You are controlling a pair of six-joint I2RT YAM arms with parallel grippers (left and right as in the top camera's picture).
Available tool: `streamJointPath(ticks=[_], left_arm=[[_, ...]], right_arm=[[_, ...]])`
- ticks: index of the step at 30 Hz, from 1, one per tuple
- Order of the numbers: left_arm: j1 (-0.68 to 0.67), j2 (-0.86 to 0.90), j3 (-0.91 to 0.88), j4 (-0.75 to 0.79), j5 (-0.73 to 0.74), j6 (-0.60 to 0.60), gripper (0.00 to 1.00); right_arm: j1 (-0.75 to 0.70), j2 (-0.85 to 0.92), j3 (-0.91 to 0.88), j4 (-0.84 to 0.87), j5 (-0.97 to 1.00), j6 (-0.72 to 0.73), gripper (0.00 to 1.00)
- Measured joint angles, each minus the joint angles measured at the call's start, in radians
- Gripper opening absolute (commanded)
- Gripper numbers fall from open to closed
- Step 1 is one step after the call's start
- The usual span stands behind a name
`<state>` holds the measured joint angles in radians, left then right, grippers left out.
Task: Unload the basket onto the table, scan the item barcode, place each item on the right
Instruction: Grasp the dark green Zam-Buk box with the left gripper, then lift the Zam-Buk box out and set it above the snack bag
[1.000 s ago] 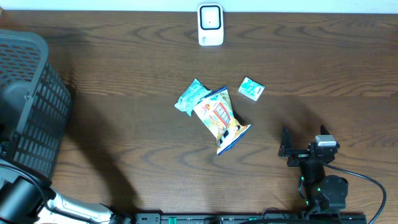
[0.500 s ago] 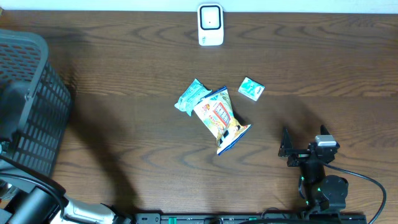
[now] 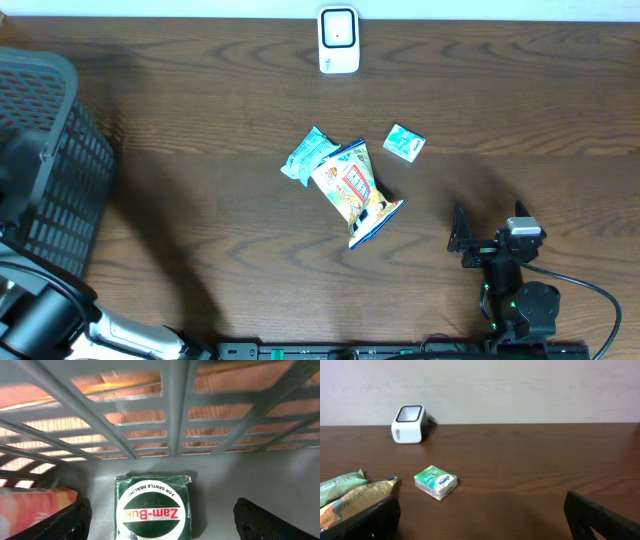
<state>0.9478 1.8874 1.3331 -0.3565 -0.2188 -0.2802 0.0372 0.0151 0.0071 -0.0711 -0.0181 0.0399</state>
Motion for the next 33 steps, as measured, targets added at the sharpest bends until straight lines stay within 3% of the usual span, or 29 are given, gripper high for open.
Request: streamJointPath(ticks=[15, 23, 33], left_arm=[[0.0, 0.113, -0.016, 0.017, 0.012, -0.042, 0.89], [0.0, 0.114, -0.016, 0.021, 0.03, -0.047, 0.65], [0.0, 0.071, -0.028, -0.068, 0.035, -0.048, 0.63]], right_arm=[[0.0, 0.0, 0.0, 0.0, 0.0, 0.0, 0.99], [0.0, 0.0, 0.0, 0.0, 0.0, 0.0, 0.99], [0.0, 0.0, 0.0, 0.0, 0.0, 0.0, 0.99]])
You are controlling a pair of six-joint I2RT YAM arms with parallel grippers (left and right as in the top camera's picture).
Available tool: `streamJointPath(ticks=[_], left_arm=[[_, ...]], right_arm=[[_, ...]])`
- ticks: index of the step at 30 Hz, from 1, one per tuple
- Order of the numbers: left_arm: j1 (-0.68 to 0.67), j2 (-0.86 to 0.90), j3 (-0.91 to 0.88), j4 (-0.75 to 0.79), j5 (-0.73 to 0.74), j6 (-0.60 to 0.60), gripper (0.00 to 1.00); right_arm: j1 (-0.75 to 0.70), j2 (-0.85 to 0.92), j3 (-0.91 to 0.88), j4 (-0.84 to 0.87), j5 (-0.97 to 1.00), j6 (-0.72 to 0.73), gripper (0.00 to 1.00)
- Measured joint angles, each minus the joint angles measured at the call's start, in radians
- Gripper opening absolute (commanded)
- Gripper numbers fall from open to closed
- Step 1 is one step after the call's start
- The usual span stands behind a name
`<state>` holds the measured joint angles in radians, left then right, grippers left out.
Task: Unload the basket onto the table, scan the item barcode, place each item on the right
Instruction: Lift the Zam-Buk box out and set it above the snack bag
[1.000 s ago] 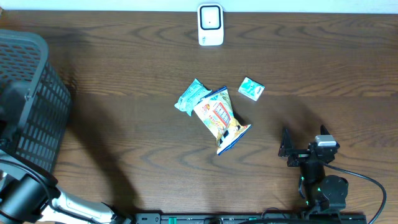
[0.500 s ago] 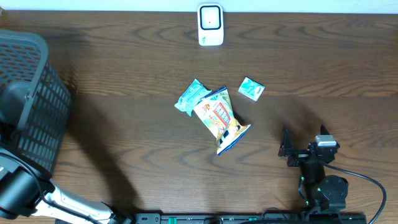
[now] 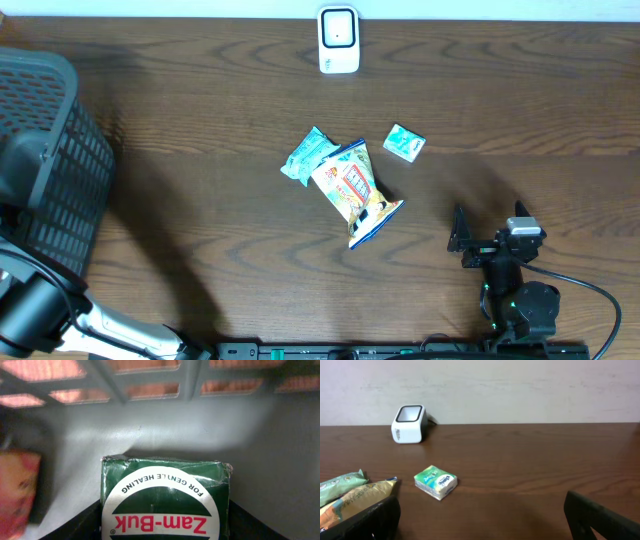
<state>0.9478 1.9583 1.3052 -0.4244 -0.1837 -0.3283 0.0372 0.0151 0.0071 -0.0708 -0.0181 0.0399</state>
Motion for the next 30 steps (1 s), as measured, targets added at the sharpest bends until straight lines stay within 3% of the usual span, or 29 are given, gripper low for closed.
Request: streamJointPath(ticks=[5, 10, 18, 22, 30], left_arm=[[0.0, -0.139, -0.015, -0.02, 0.069, 0.003, 0.62], [0.0, -0.374, -0.014, 0.029, 0.248, -0.017, 0.63], [-0.043, -0.625, -0.014, 0.182, 0.547, -0.215, 0.63], [-0.175, -0.689, -0.014, 0.198, 0.638, -0.272, 0.63], [-0.628, -0.715, -0.014, 0.178, 0.742, -0.266, 0.63]], right_arm=[[0.0, 0.0, 0.0, 0.0, 0.0, 0.0, 0.99], [0.0, 0.0, 0.0, 0.0, 0.0, 0.0, 0.99], [0.0, 0.0, 0.0, 0.0, 0.0, 0.0, 0.99], [0.0, 0.0, 0.0, 0.0, 0.0, 0.0, 0.99], [0.0, 0.0, 0.0, 0.0, 0.001, 0.0, 0.99]])
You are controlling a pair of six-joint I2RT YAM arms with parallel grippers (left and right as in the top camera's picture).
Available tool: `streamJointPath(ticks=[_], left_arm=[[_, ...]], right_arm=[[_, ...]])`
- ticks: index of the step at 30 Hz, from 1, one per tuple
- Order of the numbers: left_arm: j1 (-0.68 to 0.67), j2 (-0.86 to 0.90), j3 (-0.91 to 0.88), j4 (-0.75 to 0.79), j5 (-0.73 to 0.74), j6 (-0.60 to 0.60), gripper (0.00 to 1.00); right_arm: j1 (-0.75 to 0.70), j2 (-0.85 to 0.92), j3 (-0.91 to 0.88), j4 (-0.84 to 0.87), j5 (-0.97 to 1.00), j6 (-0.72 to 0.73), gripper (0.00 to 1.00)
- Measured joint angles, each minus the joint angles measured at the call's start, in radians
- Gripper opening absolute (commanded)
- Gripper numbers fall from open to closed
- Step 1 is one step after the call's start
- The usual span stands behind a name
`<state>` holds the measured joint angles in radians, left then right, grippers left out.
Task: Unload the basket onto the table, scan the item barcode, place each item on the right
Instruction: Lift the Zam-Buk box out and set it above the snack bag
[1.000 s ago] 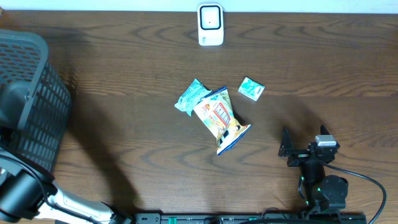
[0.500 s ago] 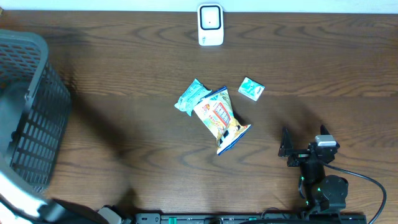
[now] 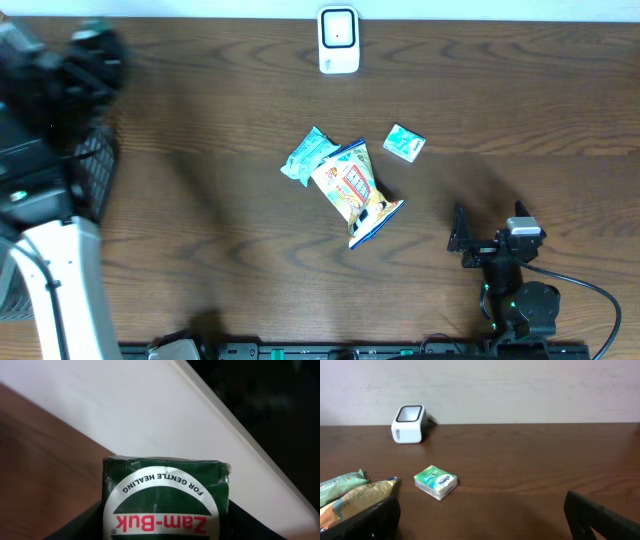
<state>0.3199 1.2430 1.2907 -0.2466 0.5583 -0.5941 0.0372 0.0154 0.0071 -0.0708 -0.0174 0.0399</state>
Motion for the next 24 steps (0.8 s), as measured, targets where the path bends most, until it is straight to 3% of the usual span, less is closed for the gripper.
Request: streamJointPath(ticks=[3, 7, 11, 21, 24], left_arm=[[-0.15, 0.009, 0.0, -0.033, -0.002, 0.062, 0.63], [-0.332, 0.069, 0.0, -0.116, -0.117, 0.134, 0.63], [-0.494, 0.219, 0.0, -0.109, -0.219, 0.167, 0.63], [-0.743, 0.614, -0.002, 0.222, -0.273, 0.176, 0.63], [-0.784, 0.697, -0.002, 0.275, -0.273, 0.178, 0.77]], right_arm=[[0.0, 0.0, 0.0, 0.0, -0.001, 0.0, 0.99], [0.0, 0.0, 0.0, 0.0, -0.001, 0.0, 0.99], [0.0, 0.0, 0.0, 0.0, 0.0, 0.0, 0.99], [0.0, 0.001, 0.0, 0.0, -0.001, 0.0, 0.99], [0.0, 0.002, 0.0, 0.0, -0.001, 0.0, 0.99]])
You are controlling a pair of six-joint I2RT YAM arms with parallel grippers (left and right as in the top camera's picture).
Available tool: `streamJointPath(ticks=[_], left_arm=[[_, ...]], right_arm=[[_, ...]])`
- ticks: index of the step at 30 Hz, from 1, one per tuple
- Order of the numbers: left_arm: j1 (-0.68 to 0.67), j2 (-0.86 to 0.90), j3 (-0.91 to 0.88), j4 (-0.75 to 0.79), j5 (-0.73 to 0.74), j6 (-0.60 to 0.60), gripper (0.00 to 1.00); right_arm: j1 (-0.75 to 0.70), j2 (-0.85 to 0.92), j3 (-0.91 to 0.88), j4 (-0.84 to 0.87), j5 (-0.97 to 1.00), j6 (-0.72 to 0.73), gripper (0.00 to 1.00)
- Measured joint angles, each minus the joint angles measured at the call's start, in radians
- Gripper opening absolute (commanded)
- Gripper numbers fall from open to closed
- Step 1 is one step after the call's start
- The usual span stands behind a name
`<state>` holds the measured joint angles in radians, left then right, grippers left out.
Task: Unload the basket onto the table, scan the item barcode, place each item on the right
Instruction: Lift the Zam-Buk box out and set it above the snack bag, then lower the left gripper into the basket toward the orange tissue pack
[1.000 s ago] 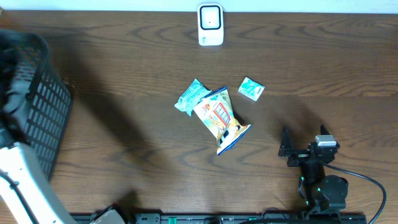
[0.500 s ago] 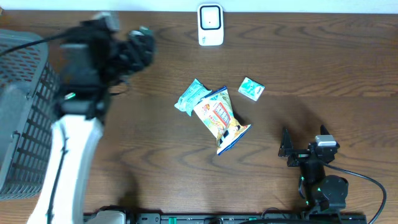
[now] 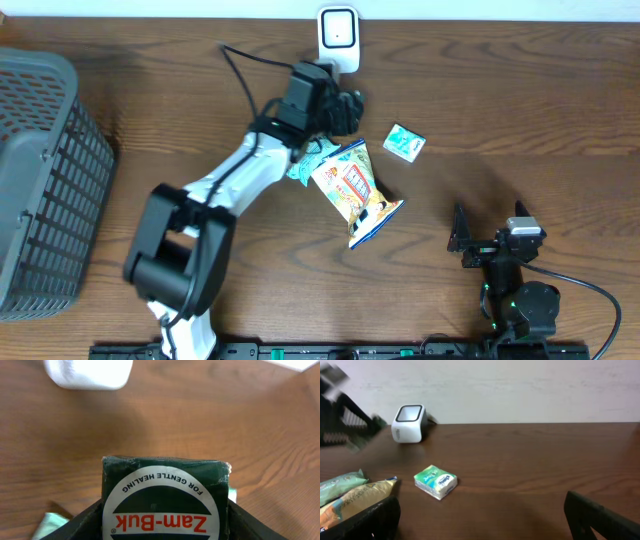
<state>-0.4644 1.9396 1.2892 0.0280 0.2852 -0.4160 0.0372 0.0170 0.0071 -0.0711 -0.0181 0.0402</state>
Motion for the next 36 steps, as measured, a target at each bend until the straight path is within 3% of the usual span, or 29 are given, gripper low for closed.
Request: streamJointPath(ticks=[12, 19, 24, 28, 32, 36], left_arm=[[-0.011, 0.042, 0.0, 0.003, -0.002, -0.002, 0.82], [0.109, -0.204, 0.0, -0.025, -0.002, -0.002, 0.82], [0.34, -0.525, 0.002, -0.122, -0.008, 0.003, 0.82], [0.639, -0.71, 0.008, -0.303, -0.139, 0.006, 0.82], [0.893, -0.747, 0.008, -0.467, -0.385, 0.006, 0.82], [1.099, -0.679, 0.008, -0.586, -0.618, 0.006, 0.82]], right_arm=[[0.0, 0.0, 0.0, 0.0, 0.0, 0.0, 0.99], [0.0, 0.0, 0.0, 0.0, 0.0, 0.0, 0.99], [0.0, 0.0, 0.0, 0.0, 0.0, 0.0, 0.99], [0.0, 0.0, 0.0, 0.0, 0.0, 0.0, 0.99], [0.0, 0.0, 0.0, 0.0, 0.0, 0.0, 0.99], [0.0, 0.0, 0.0, 0.0, 0.0, 0.0, 0.99]])
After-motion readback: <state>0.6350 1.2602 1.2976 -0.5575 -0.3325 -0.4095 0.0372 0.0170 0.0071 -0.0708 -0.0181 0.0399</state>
